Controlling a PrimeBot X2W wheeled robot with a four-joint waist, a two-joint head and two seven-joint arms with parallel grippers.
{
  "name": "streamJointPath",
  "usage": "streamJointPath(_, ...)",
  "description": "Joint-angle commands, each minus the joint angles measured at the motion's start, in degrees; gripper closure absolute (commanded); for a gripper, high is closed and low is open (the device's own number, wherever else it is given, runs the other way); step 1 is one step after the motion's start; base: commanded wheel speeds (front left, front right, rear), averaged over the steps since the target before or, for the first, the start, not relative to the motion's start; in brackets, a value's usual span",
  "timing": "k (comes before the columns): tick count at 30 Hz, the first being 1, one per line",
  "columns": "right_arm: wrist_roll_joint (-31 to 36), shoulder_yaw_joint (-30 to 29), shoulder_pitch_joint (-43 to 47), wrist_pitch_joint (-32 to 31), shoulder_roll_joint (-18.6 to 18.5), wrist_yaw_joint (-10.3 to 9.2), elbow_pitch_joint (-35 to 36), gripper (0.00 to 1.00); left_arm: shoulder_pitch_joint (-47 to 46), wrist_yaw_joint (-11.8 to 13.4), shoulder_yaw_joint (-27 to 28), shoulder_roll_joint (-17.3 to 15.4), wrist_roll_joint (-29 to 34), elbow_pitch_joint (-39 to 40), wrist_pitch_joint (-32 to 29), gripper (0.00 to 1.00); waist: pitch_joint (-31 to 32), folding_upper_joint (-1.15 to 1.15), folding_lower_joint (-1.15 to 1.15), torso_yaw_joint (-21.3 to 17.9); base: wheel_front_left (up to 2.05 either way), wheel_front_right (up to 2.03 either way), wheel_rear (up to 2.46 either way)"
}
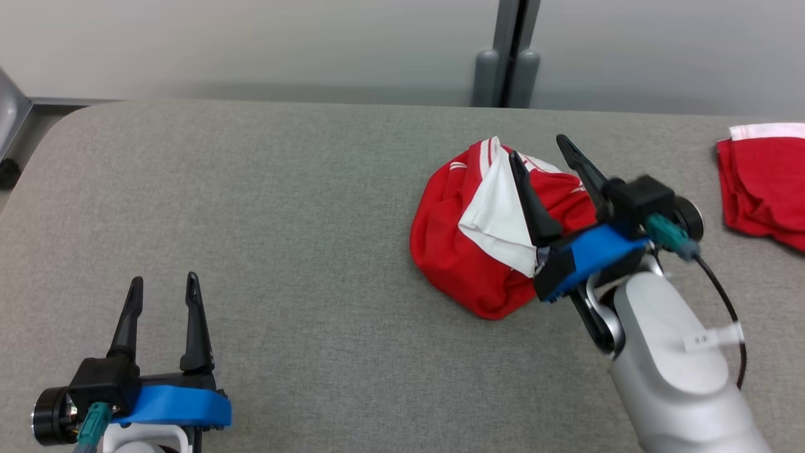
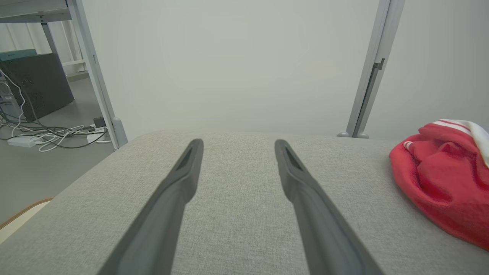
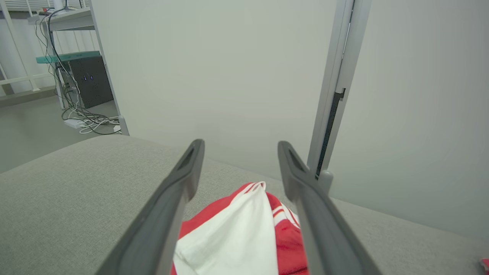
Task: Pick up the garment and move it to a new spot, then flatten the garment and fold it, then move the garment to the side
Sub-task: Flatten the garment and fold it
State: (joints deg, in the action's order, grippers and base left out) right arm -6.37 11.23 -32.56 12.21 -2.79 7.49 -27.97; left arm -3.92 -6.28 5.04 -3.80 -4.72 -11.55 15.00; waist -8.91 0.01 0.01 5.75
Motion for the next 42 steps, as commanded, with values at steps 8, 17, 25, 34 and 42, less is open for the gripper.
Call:
streamJointPath(8, -0.33, 1.36, -13.89, -4.66, -0.2, 0.01, -17.74, 0.0, -3.03, -0.46, -1.02, 0.51, -0.45, -0.4, 0.25, 0.0, -3.54, -0.01, -0.01, 2.68, 0.0, 0.0, 0.0)
streamJointPath(17, -4.29, 4.72, -20.4, -2.46, -0.2, 0.02, -32.1, 0.0, -6.03, -0.76, -2.22, 0.86, -0.9, -1.37, 0.25, 0.0, -7.07, -0.01, -0.01, 3.67, 0.0, 0.0, 0.0)
streamJointPath(25, -11.13, 10.68, -21.42, -1.63, -0.21, 0.01, -37.21, 1.0, -8.36, -0.81, -3.37, 0.92, -0.7, -2.5, 0.25, 0.0, -8.51, -0.01, -0.01, 3.82, 0.0, 0.0, 0.0)
streamJointPath(34, -15.73, 14.17, -22.37, 2.19, -0.21, 0.02, -36.36, 1.0, -7.42, -0.66, -2.83, 0.94, -1.25, -3.18, 0.25, 0.0, -6.44, -0.01, -0.01, 3.63, 0.0, 0.0, 0.0)
streamJointPath(42, -18.12, 23.83, -17.41, 3.01, -0.19, 0.02, -24.71, 1.0, -5.59, -0.34, -2.7, 0.95, -2.3, -2.67, 0.25, 0.0, -3.56, -0.01, -0.01, 4.46, 0.0, 0.0, 0.0)
